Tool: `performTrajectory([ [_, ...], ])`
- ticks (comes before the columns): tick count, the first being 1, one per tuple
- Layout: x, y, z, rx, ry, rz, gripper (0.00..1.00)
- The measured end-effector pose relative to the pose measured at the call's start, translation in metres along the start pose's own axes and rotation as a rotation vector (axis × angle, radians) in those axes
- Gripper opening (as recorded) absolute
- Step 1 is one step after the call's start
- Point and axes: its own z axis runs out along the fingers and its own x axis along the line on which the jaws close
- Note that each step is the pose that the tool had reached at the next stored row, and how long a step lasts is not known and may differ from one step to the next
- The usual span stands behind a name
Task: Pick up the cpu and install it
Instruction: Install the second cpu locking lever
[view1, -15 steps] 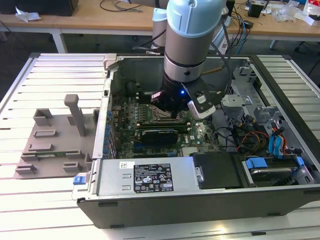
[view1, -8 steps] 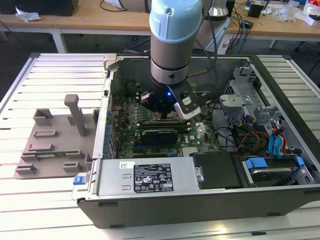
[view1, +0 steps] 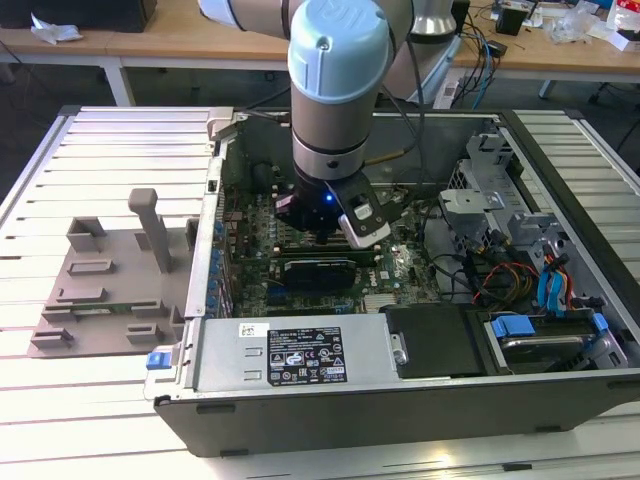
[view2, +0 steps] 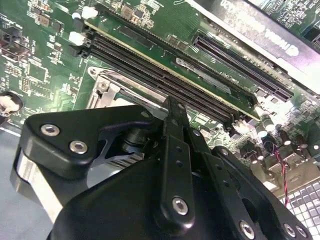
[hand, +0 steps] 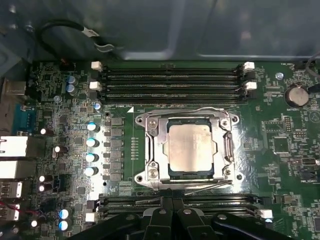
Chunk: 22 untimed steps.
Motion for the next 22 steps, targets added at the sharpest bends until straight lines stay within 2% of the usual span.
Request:
performTrajectory([
  [15, 0.0101, -0.0019, 0.0094, 0.0000, 0.0000, 0.000, 0.11],
  [22, 0.0261, -0.0002, 0.0112, -0.0027, 0.0001, 0.000, 0.11],
])
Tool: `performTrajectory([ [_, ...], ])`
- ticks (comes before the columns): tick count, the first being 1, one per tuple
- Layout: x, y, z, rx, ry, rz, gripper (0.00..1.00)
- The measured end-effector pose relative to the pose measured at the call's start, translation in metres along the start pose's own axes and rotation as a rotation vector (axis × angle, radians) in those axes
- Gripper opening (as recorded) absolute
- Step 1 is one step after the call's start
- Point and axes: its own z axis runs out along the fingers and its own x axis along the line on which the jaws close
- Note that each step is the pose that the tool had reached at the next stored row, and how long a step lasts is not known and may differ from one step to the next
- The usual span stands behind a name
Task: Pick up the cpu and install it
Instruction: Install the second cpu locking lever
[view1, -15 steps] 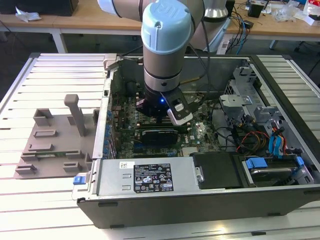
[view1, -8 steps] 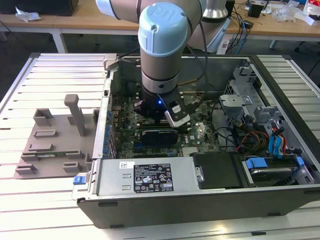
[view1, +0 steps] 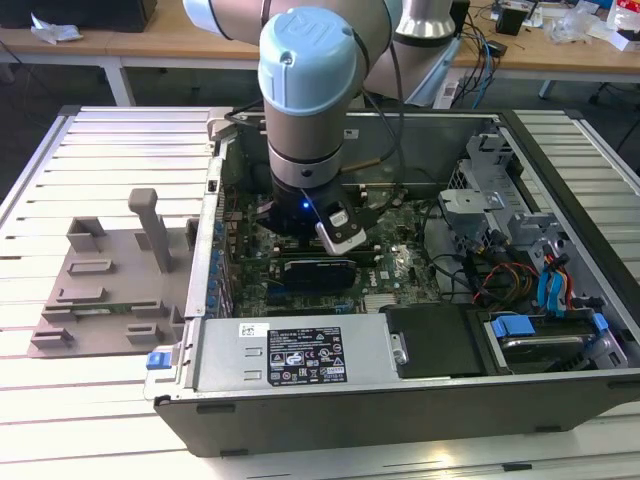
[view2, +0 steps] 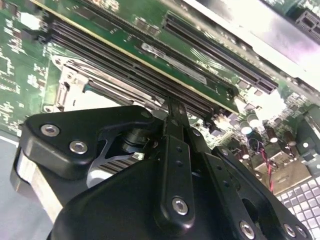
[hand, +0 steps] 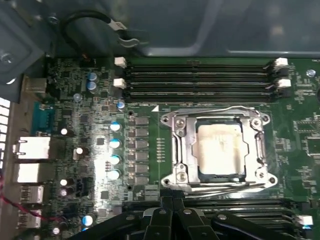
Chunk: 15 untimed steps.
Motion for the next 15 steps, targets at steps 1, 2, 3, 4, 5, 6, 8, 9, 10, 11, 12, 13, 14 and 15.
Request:
performTrajectory([
  [1, 0.0012, 0.0005, 0.0005, -0.0007, 0.0000, 0.000, 0.11],
  [2, 0.0022, 0.0010, 0.0010, -0.0017, -0.0001, 0.000, 0.11],
  [3, 0.0032, 0.0015, 0.0016, -0.0028, -0.0001, 0.000, 0.11],
  [4, 0.0052, 0.0023, 0.0029, -0.0054, 0.0000, 0.000, 0.11],
  [5, 0.0056, 0.0030, 0.0036, -0.0066, 0.0002, 0.000, 0.11],
  [6, 0.0059, 0.0037, 0.0045, -0.0081, 0.0003, -0.001, 0.11],
  [8, 0.0064, 0.0067, 0.0079, -0.0137, 0.0008, -0.004, 0.11],
  [9, 0.0064, 0.0072, 0.0087, -0.0144, 0.0010, -0.004, 0.11],
  [10, 0.0064, 0.0078, 0.0096, -0.0149, 0.0012, -0.005, 0.11],
  [11, 0.0065, 0.0087, 0.0110, -0.0164, 0.0015, -0.006, 0.11],
  [12, 0.0065, 0.0089, 0.0113, -0.0168, 0.0017, -0.007, 0.11],
  [13, 0.0065, 0.0089, 0.0113, -0.0168, 0.0018, -0.007, 0.11],
  [14, 0.0066, 0.0083, 0.0113, -0.0169, 0.0016, -0.007, 0.11],
  [15, 0.0067, 0.0068, 0.0110, -0.0166, 0.0010, -0.008, 0.11],
])
